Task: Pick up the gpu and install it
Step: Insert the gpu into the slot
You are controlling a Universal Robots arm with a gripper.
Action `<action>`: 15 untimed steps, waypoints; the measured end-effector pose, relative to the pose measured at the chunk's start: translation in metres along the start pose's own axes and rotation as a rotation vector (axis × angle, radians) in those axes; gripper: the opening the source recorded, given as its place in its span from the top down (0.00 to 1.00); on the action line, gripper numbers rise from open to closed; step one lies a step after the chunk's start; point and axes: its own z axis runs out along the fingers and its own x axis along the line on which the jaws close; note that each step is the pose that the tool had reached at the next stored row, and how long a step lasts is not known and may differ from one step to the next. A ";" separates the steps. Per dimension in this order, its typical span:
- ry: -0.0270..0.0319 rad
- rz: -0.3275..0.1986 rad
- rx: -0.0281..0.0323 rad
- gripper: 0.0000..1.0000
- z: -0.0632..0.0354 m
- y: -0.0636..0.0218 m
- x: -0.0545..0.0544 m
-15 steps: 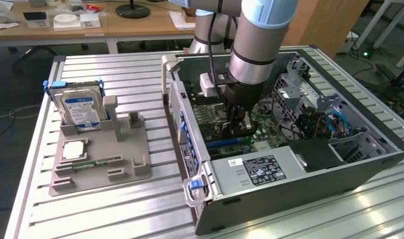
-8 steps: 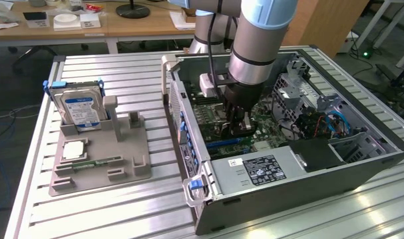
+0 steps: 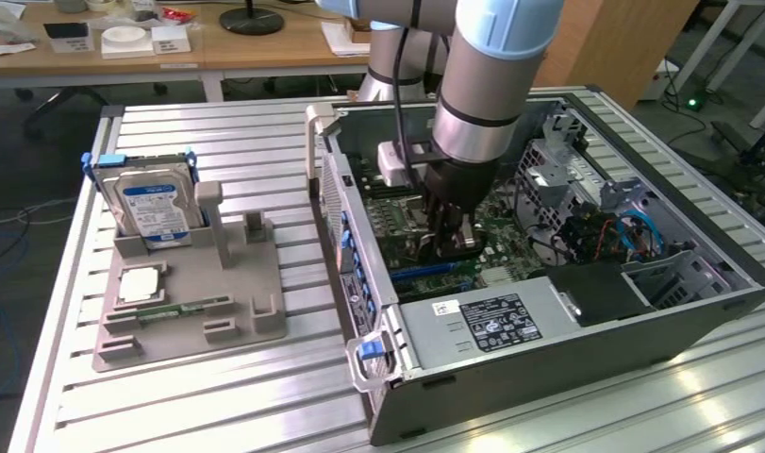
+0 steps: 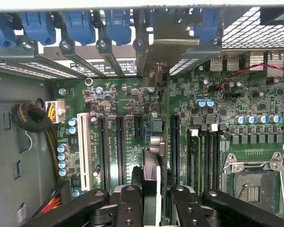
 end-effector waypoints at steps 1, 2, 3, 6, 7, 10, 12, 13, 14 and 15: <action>0.0001 0.000 0.0000 0.73 0.0006 0.0000 0.000; 0.0000 0.000 0.0000 0.73 0.0013 0.0001 0.000; 0.0001 0.000 0.0000 0.73 0.0020 0.0001 0.000; 0.0002 0.000 0.0000 0.73 0.0033 0.0002 0.000; 0.0003 0.000 -0.0001 0.73 0.0033 0.0002 0.000; 0.0001 0.000 0.0000 0.73 0.0034 0.0002 0.000; 0.0000 0.000 0.0000 0.73 0.0034 0.0002 0.000; 0.0000 0.000 0.0000 0.73 0.0034 0.0002 0.000; 0.0000 0.000 0.0001 0.73 0.0035 0.0002 0.000; -0.0003 -0.001 0.0002 0.73 0.0037 0.0002 0.000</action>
